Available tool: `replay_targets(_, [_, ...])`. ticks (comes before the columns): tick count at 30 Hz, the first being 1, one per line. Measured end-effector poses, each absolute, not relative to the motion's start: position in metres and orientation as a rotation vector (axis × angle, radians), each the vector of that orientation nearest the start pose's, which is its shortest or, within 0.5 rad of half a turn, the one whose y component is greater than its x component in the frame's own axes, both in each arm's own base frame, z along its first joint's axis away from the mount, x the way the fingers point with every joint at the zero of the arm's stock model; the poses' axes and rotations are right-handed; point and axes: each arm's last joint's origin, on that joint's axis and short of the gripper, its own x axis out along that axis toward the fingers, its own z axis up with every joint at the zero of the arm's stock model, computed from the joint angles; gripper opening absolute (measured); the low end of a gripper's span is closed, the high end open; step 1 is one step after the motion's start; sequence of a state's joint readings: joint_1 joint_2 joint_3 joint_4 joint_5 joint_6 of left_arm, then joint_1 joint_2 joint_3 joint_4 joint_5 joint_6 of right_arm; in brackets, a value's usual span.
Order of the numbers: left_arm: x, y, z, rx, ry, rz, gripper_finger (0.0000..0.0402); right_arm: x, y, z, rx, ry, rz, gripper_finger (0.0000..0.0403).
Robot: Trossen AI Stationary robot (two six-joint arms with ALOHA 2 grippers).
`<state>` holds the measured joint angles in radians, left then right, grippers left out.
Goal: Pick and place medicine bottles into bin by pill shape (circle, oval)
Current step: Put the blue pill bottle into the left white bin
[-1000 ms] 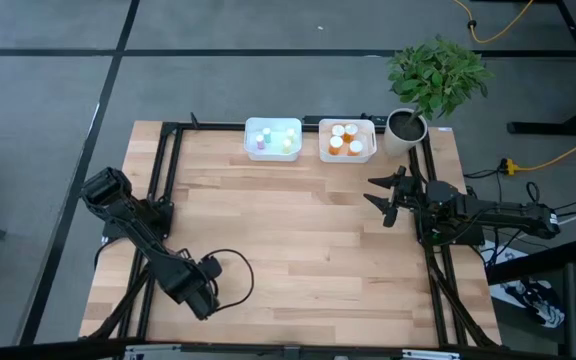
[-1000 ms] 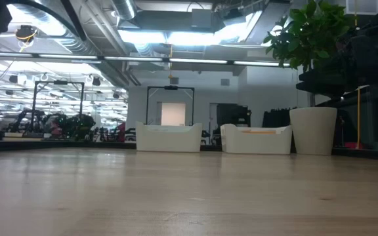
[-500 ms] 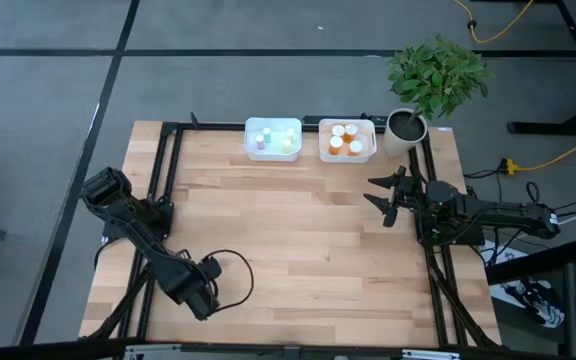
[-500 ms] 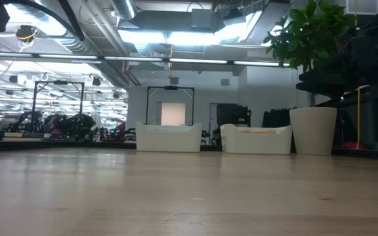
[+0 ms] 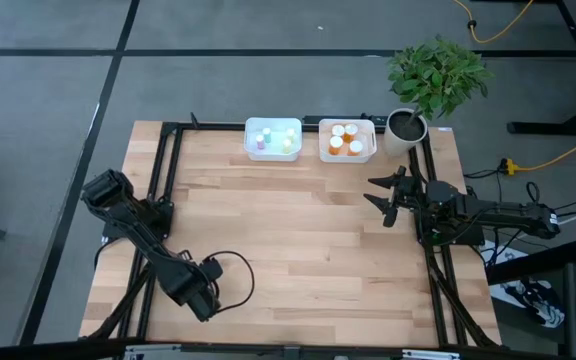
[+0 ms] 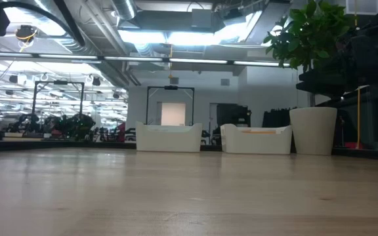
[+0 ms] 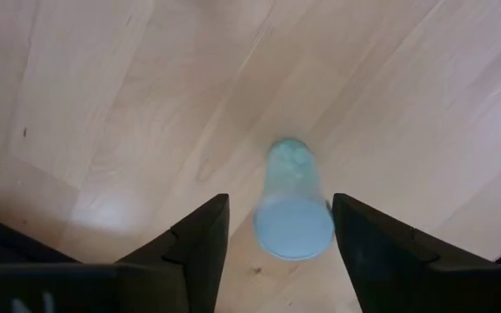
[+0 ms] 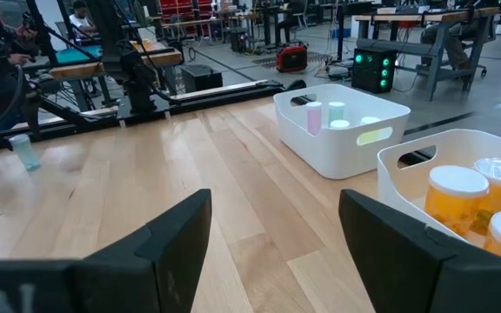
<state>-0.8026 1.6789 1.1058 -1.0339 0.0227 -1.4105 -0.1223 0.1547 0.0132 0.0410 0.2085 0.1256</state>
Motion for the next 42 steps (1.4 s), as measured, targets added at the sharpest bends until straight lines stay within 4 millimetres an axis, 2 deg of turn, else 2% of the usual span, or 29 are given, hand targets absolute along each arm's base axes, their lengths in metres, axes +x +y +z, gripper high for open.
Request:
replay_targets(12, [0.1960,-0.2054,0.1837,-0.464,1.587,0.497,0.0194,0.1042,-0.0188,0.1594,0.119,0.080,-0.336,0.0255])
replay_targets(22, [0.1974,-0.2042,0.1837,-0.472,1.589,0.501,0.0146,0.1042,-0.0188,0.1594,0.119,0.080,-0.336,0.0255])
replay_targets(42, [0.2008,-0.2063,0.1835,-0.483,1.536,0.482,0.0149,0.1042,-0.0188,0.1594,0.119,0.080,-0.336,0.0255])
